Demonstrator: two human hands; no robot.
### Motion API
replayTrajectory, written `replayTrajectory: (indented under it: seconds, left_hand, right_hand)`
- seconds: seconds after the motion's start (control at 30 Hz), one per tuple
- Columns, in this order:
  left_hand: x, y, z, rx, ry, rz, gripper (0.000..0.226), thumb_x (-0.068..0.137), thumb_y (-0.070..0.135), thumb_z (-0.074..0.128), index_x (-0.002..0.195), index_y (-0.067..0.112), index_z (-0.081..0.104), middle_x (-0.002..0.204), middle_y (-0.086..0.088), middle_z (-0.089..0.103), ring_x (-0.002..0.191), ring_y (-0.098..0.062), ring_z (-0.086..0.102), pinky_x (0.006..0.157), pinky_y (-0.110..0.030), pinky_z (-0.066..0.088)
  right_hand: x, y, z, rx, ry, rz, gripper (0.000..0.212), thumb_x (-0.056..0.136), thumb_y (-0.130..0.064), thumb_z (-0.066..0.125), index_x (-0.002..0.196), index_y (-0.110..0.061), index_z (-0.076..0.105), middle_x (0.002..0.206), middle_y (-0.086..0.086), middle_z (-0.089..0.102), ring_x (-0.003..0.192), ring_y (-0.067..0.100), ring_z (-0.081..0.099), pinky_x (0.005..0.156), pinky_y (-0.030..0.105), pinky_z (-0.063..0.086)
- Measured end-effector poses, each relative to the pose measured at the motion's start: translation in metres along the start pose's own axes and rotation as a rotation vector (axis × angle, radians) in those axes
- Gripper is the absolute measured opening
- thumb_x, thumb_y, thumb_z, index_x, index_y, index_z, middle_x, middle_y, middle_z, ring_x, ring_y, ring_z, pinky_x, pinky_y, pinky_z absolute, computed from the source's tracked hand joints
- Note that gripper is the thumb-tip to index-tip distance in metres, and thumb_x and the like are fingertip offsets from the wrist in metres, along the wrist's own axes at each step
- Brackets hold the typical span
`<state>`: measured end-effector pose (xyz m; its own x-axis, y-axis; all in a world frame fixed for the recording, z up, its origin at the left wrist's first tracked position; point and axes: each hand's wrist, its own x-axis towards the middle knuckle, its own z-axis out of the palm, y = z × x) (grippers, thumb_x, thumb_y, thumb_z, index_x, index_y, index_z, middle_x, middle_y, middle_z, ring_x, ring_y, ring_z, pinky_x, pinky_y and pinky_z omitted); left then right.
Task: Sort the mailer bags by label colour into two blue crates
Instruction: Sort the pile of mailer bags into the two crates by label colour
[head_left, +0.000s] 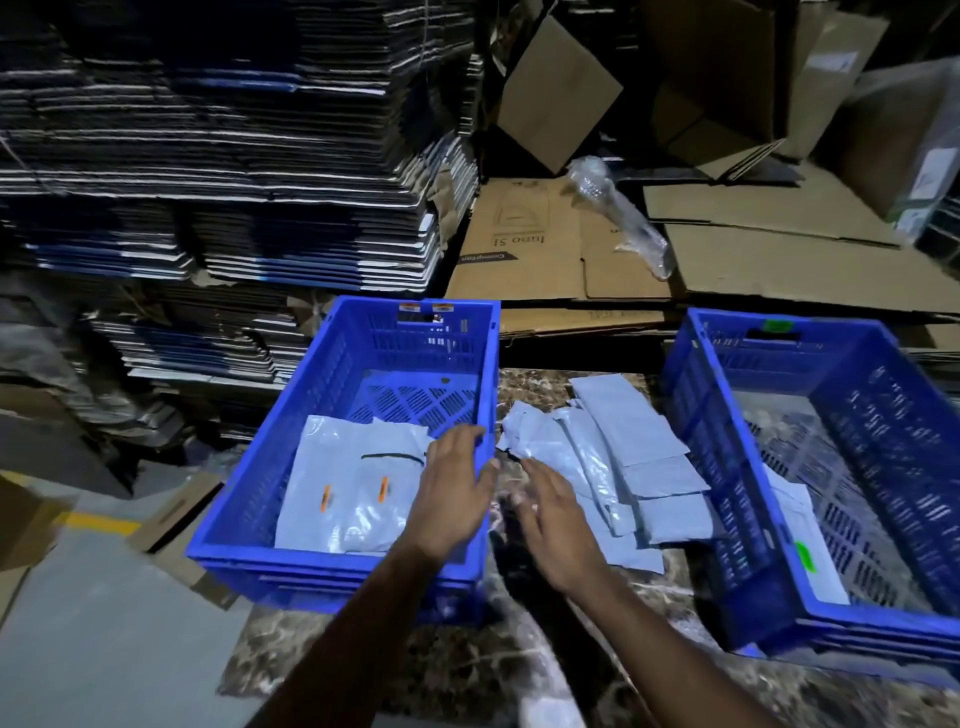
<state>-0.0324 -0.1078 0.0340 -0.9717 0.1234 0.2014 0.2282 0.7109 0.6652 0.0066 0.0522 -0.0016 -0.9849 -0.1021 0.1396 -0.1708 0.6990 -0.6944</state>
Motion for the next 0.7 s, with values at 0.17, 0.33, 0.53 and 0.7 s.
replayTrajectory:
  seconds: [0.17,0.33,0.53,0.7]
  left_hand:
    - [-0.002,0.008,0.037,0.187,-0.067,0.066,0.053,0.092,0.027,0.054,0.141,0.011,0.042,0.156,-0.009,0.026,0.144,-0.026,0.016,0.118,-0.037,0.02]
    - [-0.001,0.002,0.04,0.182,-0.049,0.027,0.058,0.089,0.031,0.057,0.142,0.014,0.042,0.158,-0.002,0.025,0.147,-0.02,0.013,0.119,-0.031,0.015]
    - [-0.002,0.005,0.038,0.197,-0.024,0.044,0.062,0.081,0.038,0.058,0.138,0.017,0.048,0.154,0.0,0.034,0.145,-0.02,0.02,0.117,-0.026,0.013]
    - [-0.002,0.009,0.035,0.142,-0.008,0.004,0.057,0.078,0.032,0.058,0.134,0.019,0.052,0.153,0.003,0.036,0.144,-0.014,0.022,0.118,-0.027,0.018]
  right_hand:
    - [0.02,0.093,-0.046,-0.218,0.134,0.262,0.03,0.094,-0.015,0.058,0.119,0.0,0.058,0.116,0.019,0.06,0.112,0.037,0.053,0.093,0.041,0.045]
    - [0.053,0.141,-0.077,-0.369,0.066,0.349,0.038,0.098,-0.017,0.054,0.134,-0.003,0.05,0.135,0.016,0.051,0.123,0.032,0.048,0.097,0.04,0.047]
    - [0.081,0.159,-0.083,-0.681,-0.15,0.341,0.032,0.099,-0.034,0.05,0.121,-0.01,0.049,0.123,0.013,0.052,0.111,0.03,0.054,0.085,0.037,0.049]
    - [0.087,0.165,-0.084,-0.703,-0.124,0.317,0.02,0.095,-0.016,0.053,0.113,-0.012,0.059,0.119,0.007,0.054,0.109,0.027,0.057,0.077,0.037,0.053]
